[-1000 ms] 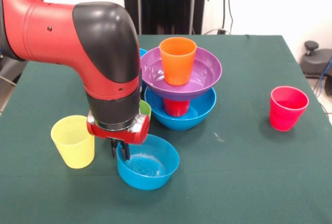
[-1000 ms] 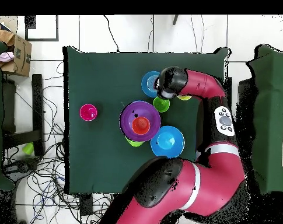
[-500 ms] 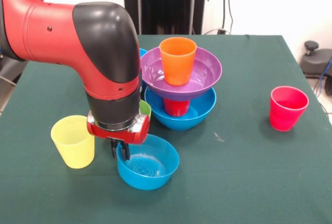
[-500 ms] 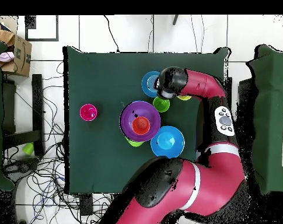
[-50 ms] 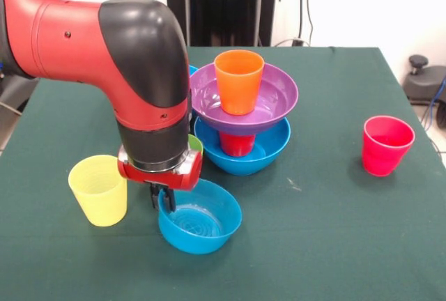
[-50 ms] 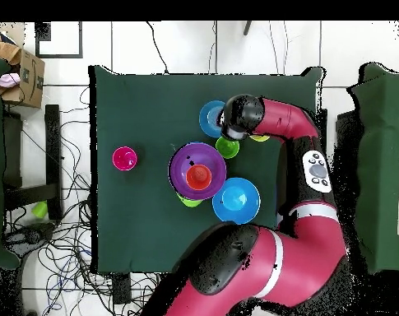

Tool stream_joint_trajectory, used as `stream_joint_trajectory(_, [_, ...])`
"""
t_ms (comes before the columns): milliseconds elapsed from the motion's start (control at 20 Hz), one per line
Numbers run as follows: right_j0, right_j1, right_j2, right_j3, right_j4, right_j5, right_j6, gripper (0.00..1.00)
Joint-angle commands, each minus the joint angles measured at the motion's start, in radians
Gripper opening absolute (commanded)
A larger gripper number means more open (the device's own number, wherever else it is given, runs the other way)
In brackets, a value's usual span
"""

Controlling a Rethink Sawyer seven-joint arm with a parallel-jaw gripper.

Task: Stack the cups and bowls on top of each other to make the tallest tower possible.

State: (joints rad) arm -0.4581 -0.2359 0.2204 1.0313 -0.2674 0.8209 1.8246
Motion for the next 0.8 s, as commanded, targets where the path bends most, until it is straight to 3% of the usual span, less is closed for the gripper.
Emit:
stream_joint_trajectory(50, [0.01,-0.036,0.044,0.123,-0.039,-0.044,-0.074,0.0])
stream_joint_trajectory(800, [-0.012,-0.055,0.074,0.108,-0.016,-0.014,-0.099,0.0])
